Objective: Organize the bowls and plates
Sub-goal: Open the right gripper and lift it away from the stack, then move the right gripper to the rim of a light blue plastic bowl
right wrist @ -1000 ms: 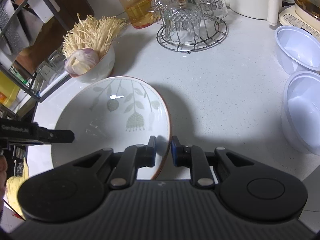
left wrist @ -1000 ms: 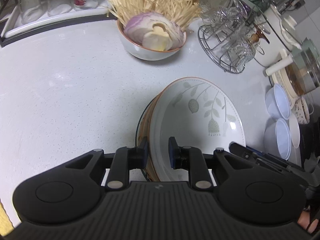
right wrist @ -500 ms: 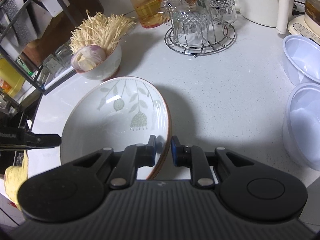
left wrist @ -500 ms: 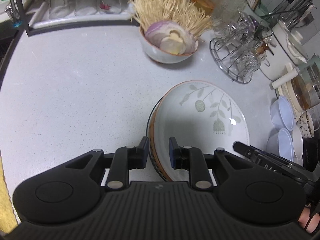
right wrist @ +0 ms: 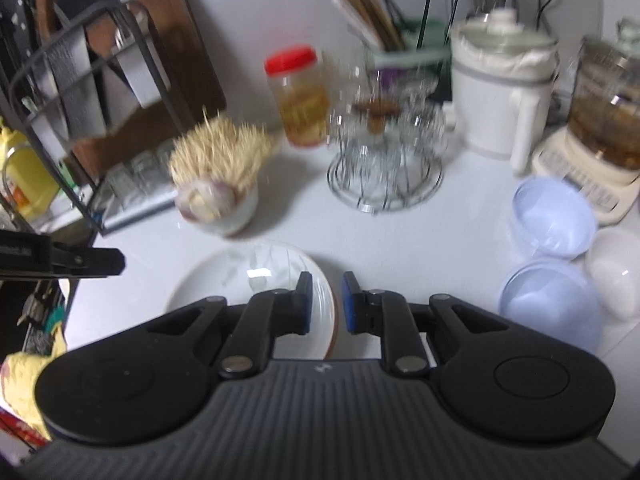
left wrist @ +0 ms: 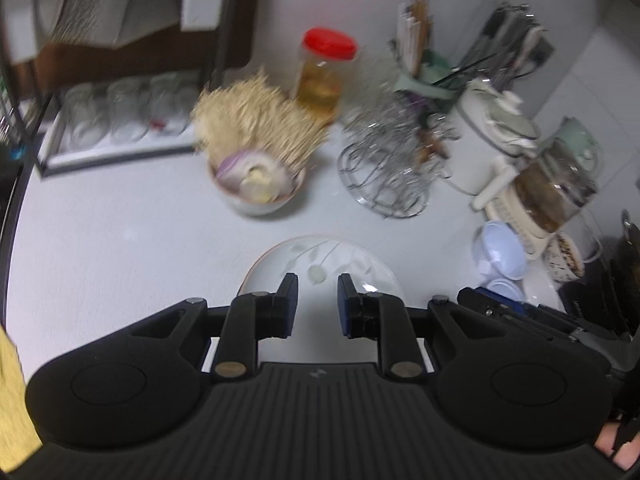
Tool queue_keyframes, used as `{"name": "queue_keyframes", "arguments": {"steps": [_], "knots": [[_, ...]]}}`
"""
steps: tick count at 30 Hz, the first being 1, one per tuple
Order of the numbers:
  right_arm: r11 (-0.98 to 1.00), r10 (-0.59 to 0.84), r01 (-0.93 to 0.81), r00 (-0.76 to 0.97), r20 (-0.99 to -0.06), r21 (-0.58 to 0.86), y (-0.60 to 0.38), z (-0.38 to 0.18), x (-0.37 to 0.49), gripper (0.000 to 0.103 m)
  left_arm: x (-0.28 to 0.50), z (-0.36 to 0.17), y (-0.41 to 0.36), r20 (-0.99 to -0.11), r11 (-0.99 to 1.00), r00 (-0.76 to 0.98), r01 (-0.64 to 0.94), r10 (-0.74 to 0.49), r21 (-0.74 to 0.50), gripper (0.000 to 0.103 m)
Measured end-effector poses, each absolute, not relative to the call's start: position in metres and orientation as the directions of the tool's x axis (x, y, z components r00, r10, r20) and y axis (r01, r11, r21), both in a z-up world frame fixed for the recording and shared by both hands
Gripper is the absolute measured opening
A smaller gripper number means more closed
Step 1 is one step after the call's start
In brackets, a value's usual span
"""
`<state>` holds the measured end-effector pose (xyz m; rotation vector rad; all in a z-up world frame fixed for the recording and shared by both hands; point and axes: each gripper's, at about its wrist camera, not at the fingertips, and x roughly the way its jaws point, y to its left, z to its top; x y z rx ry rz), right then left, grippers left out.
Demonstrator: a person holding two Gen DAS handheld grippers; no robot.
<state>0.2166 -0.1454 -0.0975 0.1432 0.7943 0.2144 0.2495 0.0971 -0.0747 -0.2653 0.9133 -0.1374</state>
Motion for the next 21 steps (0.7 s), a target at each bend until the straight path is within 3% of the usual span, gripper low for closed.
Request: {"name": "queue_keyframes", "arguments": {"steps": [11,21], "knots": [[0.976,0.174,-0.053,0.771,-0.612,0.212,-0.137,-0.039,0.176,0.018,0.23,-0.04,0.098,-0.718,0.953,0.631,0.131,-0.293,-0.274,0.023],[0.98,0.159,-0.056,0.799,-0.58,0.192,-0.16,-0.036,0.167,0.018,0.231,-0.042,0.07,-0.697,0.944,0.644,0.134,-0.314,-0.302,0.023]]}}
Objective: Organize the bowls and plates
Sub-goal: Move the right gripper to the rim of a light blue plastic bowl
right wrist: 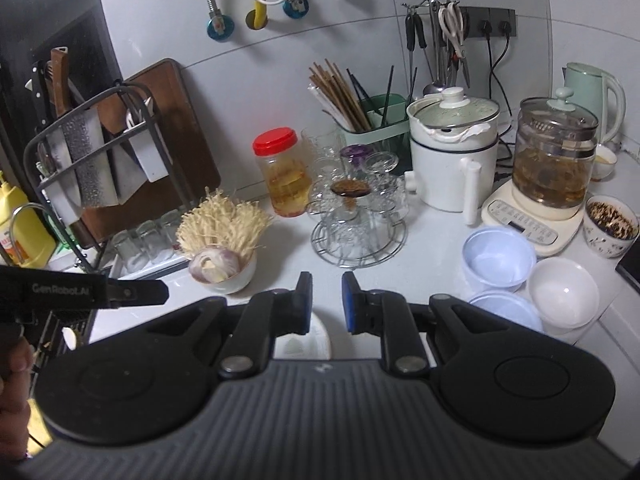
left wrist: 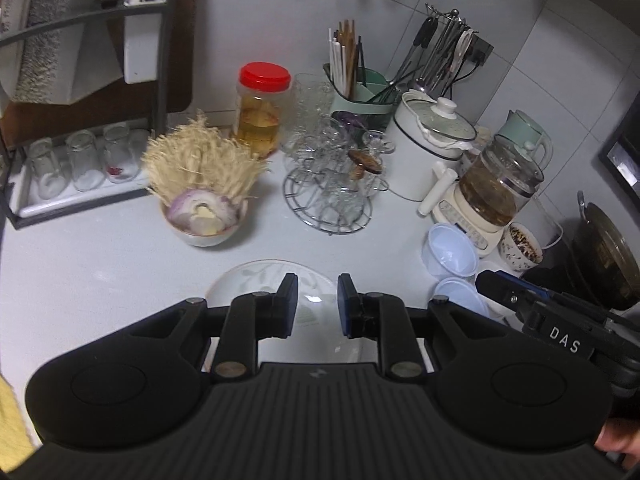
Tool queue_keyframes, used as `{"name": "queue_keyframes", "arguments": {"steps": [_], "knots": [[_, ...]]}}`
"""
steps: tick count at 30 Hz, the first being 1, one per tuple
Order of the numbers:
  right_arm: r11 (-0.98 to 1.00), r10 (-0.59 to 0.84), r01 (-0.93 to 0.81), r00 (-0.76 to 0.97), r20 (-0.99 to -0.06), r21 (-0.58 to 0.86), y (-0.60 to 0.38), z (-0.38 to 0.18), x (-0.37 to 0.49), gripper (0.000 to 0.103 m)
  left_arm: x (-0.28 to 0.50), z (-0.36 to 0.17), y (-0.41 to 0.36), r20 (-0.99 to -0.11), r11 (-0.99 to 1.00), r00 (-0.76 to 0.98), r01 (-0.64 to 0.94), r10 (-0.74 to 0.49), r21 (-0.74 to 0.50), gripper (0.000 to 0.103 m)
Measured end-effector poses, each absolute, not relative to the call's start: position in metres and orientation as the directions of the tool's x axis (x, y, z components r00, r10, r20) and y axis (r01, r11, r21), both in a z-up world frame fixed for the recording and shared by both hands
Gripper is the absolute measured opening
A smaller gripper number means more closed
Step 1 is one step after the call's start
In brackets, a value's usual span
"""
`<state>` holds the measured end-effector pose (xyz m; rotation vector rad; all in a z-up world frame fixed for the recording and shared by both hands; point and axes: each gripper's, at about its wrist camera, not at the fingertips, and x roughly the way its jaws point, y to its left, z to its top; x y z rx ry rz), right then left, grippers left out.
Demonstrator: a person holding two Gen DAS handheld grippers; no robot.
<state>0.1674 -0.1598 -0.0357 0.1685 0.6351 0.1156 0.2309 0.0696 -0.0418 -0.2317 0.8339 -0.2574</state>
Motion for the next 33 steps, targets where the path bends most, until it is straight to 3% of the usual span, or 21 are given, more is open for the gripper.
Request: {"name": "queue_keyframes", "arguments": {"steps": [13,16,19,28,33], "knots": [[0.98,0.099,0.031,0.785,-0.612,0.198,-0.252,-0.053,0.179,0.02,0.273,-0.072,-0.021,-0.732,0.923,0.571,0.145,-0.372,-0.357,0.025],[0.972,0.074,0.087,0.769,-0.635,0.219,-0.274,-0.064,0.179,0.05,0.286,-0.089,-0.042,-0.755,0.912,0.518,0.154,-0.402,-0.38,0.038],[0.956,0.08,0.132,0.744,-0.663,0.263,-0.296,-0.081,0.179,0.05,0.298,-0.108,-0.063,-0.771,0.903,0.473,0.177,-0.426,-0.391,0.046],[0.919,0.078,0.246,0.653,-0.753,0.308,-0.338,-0.14,0.192,0.049,0.329,-0.168,-0.094,-0.809,0.885,0.362,0.143,-0.464,-0.443,0.046],[0.906,0.106,0.261,0.622,-0.776,0.334,-0.352,-0.16,0.203,0.042,0.337,-0.187,-0.11,-0.822,0.887,0.335,0.141,-0.46,-0.439,0.046]]}}
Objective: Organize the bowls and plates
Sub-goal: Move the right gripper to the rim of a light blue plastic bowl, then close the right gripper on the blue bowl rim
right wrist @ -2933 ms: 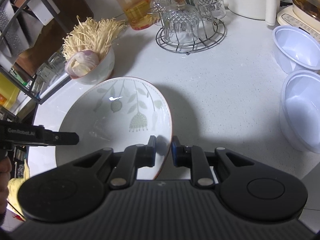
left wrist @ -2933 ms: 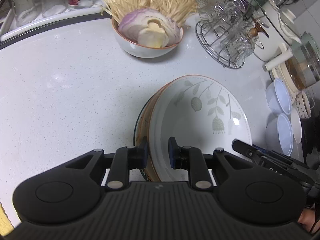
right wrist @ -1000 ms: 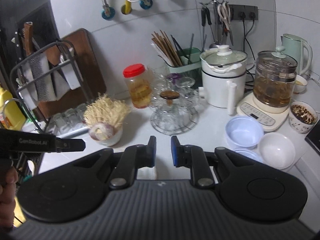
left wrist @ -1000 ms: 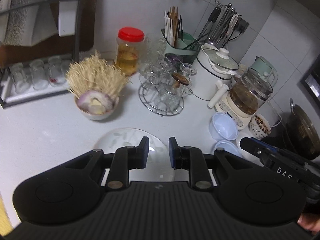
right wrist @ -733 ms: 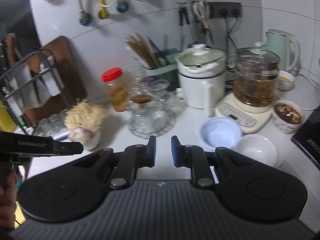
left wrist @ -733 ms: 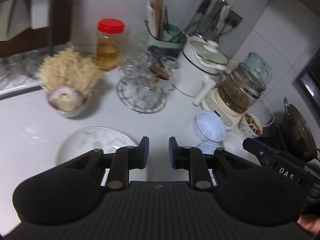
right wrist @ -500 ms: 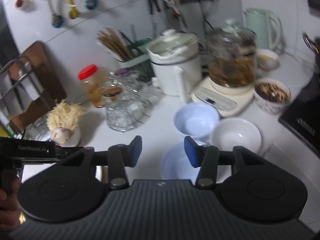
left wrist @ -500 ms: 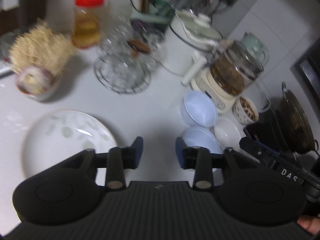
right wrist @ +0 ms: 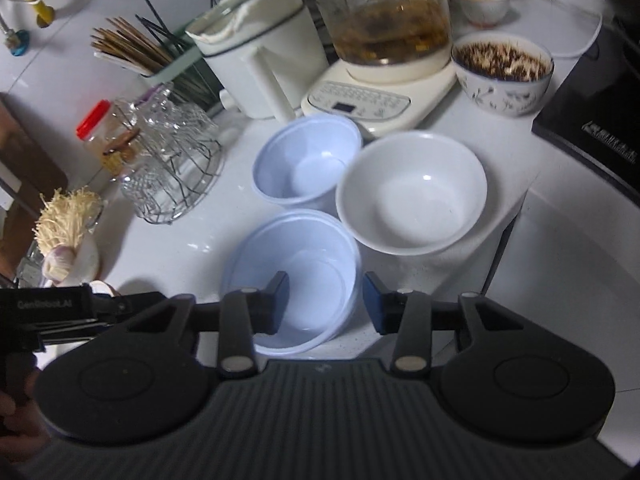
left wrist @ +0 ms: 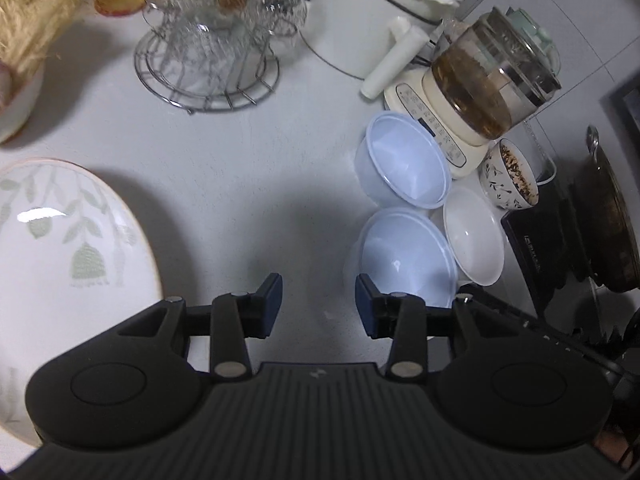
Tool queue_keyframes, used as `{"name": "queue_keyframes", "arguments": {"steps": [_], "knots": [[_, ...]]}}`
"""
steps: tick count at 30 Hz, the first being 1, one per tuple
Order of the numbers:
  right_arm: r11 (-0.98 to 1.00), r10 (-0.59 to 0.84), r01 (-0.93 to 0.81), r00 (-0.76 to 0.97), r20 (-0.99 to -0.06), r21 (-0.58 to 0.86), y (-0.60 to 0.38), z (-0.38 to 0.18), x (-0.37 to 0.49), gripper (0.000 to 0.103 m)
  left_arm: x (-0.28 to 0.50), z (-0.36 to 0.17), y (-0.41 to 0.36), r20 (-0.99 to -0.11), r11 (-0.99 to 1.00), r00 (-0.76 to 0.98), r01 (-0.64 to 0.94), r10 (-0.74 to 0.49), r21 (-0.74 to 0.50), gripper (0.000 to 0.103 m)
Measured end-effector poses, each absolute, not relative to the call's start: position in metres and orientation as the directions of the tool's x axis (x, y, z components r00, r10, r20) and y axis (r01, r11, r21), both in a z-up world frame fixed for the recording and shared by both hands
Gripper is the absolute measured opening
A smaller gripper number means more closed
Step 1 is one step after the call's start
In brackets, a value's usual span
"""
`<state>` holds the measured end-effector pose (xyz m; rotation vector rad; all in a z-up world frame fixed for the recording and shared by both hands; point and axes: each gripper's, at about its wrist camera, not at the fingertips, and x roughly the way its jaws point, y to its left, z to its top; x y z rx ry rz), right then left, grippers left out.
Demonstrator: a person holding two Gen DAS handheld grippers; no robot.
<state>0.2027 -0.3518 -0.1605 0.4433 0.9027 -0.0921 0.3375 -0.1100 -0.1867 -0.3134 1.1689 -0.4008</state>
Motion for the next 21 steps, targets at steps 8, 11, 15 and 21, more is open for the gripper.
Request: {"name": "queue_keyframes", "arguments": {"steps": [8,11,15,21], "knots": [[0.906,0.132,0.253,0.593,-0.795,0.339,-0.363,-0.181,0.217,0.033,0.357,-0.203,-0.138,-0.828,0.89,0.328,0.125,-0.455,-0.439,0.045],[0.903,0.144,0.255,0.58,-0.802,0.346,-0.366,-0.186,0.221,0.028,0.363,-0.212,-0.148,-0.84,0.893,0.305,0.126,-0.449,-0.432,0.044],[0.903,0.162,0.245,0.565,-0.809,0.352,-0.367,-0.191,0.223,0.023,0.366,-0.222,-0.158,-0.854,0.9,0.284,0.135,-0.435,-0.413,0.035],[0.903,0.209,0.208,0.551,-0.808,0.375,-0.363,-0.191,0.224,0.017,0.366,-0.228,-0.16,-0.854,0.894,0.266,0.117,-0.448,-0.433,0.031]]}}
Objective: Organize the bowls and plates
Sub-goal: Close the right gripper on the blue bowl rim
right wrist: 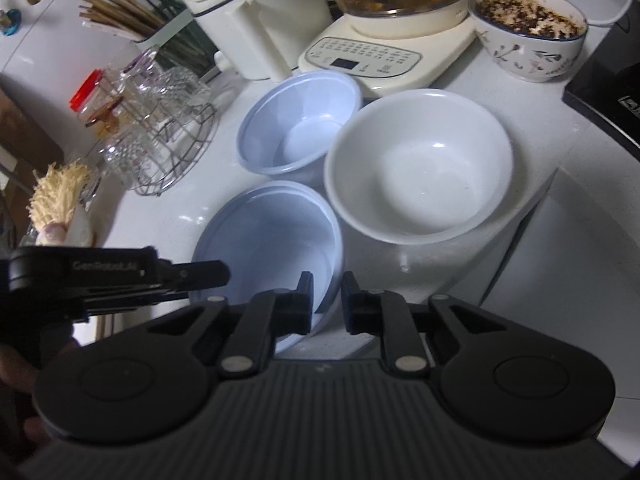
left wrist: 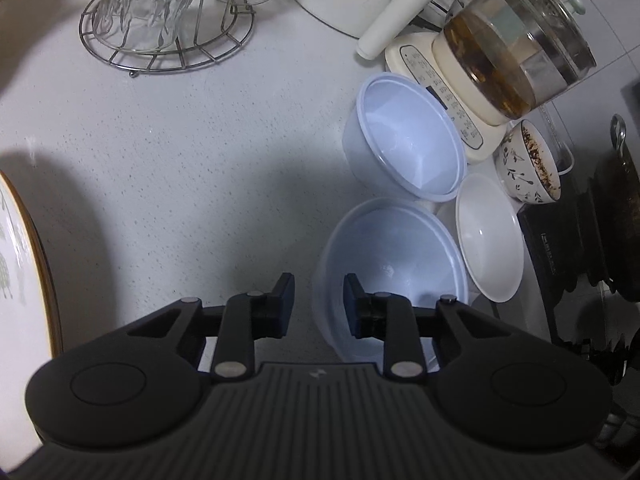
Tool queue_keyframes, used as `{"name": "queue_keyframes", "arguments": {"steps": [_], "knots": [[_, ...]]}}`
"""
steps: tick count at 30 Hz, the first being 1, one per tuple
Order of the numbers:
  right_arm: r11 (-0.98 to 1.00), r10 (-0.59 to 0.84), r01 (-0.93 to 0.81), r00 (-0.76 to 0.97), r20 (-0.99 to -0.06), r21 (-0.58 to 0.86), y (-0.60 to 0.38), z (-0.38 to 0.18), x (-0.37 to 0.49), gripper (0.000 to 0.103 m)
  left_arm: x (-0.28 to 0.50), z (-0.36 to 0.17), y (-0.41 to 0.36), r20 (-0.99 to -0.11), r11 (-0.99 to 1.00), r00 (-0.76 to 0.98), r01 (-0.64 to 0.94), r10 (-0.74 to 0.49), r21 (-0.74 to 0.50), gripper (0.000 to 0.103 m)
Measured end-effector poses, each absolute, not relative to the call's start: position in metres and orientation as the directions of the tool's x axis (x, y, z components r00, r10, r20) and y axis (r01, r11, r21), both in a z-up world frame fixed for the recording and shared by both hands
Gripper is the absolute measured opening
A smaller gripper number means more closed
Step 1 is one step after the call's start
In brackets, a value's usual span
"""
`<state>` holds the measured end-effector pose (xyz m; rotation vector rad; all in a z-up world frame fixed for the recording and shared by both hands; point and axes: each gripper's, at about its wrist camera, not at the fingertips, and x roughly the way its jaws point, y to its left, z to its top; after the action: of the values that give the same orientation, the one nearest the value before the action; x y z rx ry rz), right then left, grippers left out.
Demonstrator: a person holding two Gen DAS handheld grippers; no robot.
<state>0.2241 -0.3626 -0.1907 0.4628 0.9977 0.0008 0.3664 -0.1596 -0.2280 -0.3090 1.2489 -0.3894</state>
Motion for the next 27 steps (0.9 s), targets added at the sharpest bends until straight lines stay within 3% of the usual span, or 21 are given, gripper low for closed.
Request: {"name": "queue_keyframes", "arguments": {"steps": [27], "knots": [[0.926,0.322,0.01,0.503,-0.802,0.377,-0.293,-0.194,0.271,0.017,0.365,-0.212,-0.085,-0.873,0.932,0.348,0.01,-0.343,-0.362,0.031]]}}
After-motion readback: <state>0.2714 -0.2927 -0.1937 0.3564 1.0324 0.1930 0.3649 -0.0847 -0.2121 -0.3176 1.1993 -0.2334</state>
